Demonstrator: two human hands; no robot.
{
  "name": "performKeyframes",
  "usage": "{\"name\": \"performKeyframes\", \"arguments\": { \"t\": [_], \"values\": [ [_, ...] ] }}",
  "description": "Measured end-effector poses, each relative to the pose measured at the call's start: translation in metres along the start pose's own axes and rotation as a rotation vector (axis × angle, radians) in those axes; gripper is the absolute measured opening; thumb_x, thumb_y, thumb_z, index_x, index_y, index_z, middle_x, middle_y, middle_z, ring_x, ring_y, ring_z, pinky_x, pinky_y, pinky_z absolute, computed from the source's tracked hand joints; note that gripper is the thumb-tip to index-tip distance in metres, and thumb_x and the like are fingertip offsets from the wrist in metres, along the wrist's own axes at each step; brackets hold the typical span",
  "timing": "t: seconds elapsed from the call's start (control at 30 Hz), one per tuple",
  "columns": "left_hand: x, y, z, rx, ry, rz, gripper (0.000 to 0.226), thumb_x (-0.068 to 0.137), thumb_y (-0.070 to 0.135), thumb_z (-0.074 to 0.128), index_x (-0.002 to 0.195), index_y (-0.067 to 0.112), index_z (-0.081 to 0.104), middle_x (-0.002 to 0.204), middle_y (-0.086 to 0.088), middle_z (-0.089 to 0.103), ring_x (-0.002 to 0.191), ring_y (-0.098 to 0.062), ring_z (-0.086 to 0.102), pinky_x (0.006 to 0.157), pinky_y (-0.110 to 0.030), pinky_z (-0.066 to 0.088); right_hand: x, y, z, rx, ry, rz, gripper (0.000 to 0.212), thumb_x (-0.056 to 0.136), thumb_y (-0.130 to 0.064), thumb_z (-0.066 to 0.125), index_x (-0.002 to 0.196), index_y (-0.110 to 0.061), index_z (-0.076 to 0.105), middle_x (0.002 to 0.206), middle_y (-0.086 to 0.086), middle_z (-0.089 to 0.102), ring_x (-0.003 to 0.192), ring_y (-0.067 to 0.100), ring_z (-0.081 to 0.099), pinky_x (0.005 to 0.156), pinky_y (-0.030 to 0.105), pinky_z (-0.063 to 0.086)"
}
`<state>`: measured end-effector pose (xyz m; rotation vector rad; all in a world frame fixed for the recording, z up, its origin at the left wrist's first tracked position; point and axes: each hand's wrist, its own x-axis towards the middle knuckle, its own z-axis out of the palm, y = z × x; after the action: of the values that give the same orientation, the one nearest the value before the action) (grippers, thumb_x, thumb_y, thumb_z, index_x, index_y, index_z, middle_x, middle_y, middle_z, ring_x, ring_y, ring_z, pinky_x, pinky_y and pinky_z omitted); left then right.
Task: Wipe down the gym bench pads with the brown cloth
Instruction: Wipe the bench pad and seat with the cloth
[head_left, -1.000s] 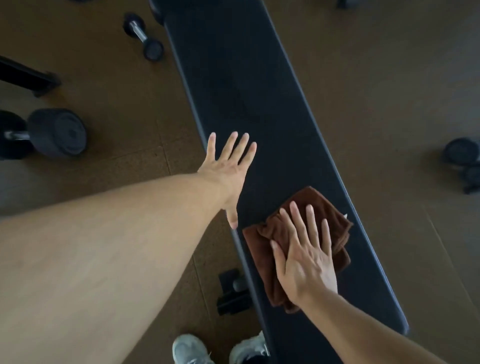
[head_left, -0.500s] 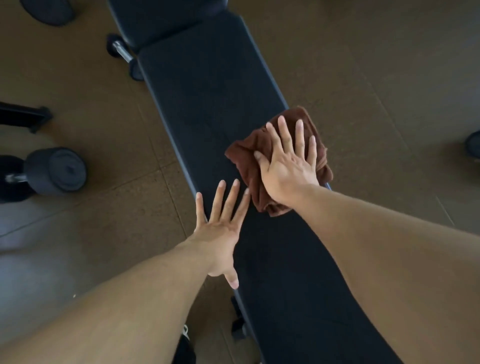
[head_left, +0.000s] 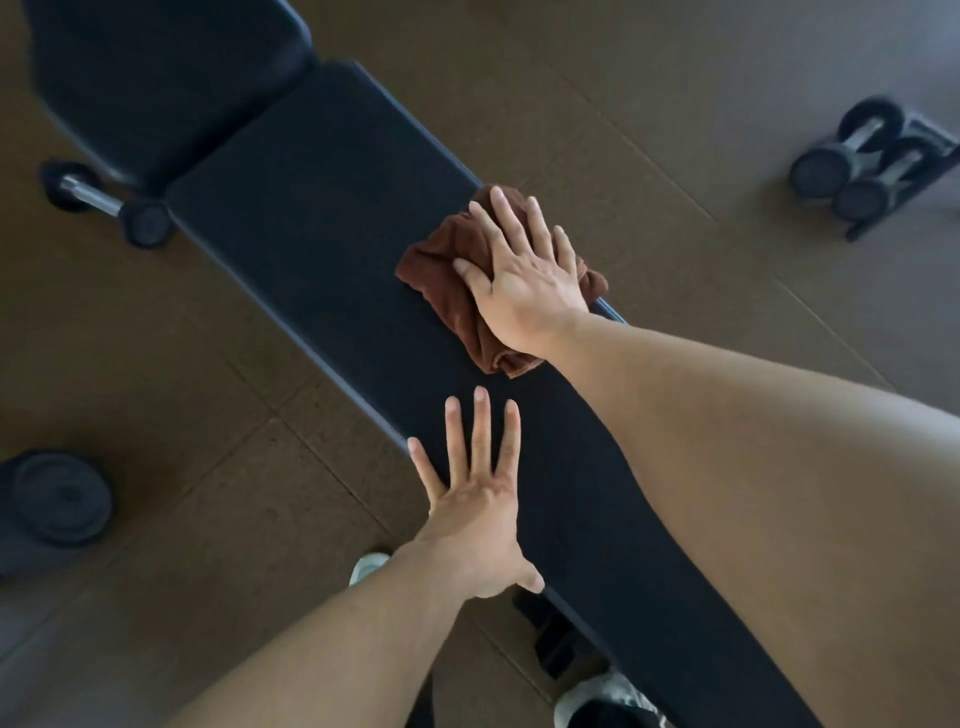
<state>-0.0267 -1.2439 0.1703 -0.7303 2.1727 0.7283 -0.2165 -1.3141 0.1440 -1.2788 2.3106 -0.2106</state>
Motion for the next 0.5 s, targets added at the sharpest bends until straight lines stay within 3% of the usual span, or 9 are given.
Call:
{"name": "performKeyframes", "arguments": {
  "t": [0.1, 0.2, 0.27, 0.37, 0.5],
  "values": [
    [-0.008, -0.023, -0.001, 0.04, 0.061, 0.16, 0.149, 0.071, 0.061, 0.08, 0.144, 0.027, -0.044, 0.143, -0.001, -0.061, 0.131, -0.029, -0.056, 0.108, -0.063, -0.029, -0.016, -0.006, 0.01, 0.017, 0.033, 0.07, 0.067, 0.108, -0.06, 0.021, 0.167, -0.034, 0.003, 0.174, -0.011, -0.01, 0.159, 0.021, -0.02, 0.128, 0.049, -0.013],
    [-0.027, -0.067, 0.019, 0.098, 0.321, 0.311, 0.116, 0.087, 0.051, 0.069, 0.159, 0.02, -0.017, 0.165, 0.001, -0.031, 0.15, -0.02, -0.031, 0.126, -0.05, -0.005, -0.047, -0.012, 0.026, 0.018, 0.058, 0.097, 0.068, 0.108, -0.06, 0.019, 0.167, -0.032, 0.002, 0.175, -0.009, -0.008, 0.159, 0.022, -0.019, 0.128, 0.048, -0.014],
    [-0.045, -0.101, 0.039, 0.115, 0.399, 0.286, 0.107, 0.088, 0.042, 0.07, 0.162, 0.016, -0.002, 0.17, -0.003, -0.012, 0.156, -0.019, -0.013, 0.127, -0.04, 0.005, -0.079, -0.018, 0.039, 0.022, 0.085, 0.079, 0.068, 0.107, -0.061, 0.021, 0.167, -0.031, 0.005, 0.175, -0.008, -0.003, 0.16, 0.023, -0.016, 0.129, 0.049, -0.01],
    [-0.064, -0.141, 0.062, 0.065, 0.381, 0.171, 0.111, 0.078, 0.032, 0.081, 0.162, 0.013, 0.011, 0.17, -0.008, 0.004, 0.157, -0.021, 0.003, 0.123, -0.038, 0.008, -0.137, -0.037, 0.064, -0.002, 0.101, 0.063, 0.068, 0.107, -0.06, 0.027, 0.166, -0.03, 0.016, 0.175, -0.007, 0.007, 0.161, 0.023, -0.008, 0.13, 0.047, -0.008],
    [-0.066, -0.163, 0.056, -0.025, 0.408, 0.098, 0.116, 0.073, 0.025, 0.085, 0.162, 0.013, 0.011, 0.17, -0.008, 0.007, 0.157, -0.023, 0.009, 0.126, -0.044, 0.019, -0.172, -0.06, 0.093, -0.093, 0.007, 0.123, 0.072, 0.107, -0.067, 0.021, 0.167, -0.032, 0.004, 0.174, -0.011, -0.01, 0.157, 0.017, -0.026, 0.126, 0.043, -0.021]
  ]
}}
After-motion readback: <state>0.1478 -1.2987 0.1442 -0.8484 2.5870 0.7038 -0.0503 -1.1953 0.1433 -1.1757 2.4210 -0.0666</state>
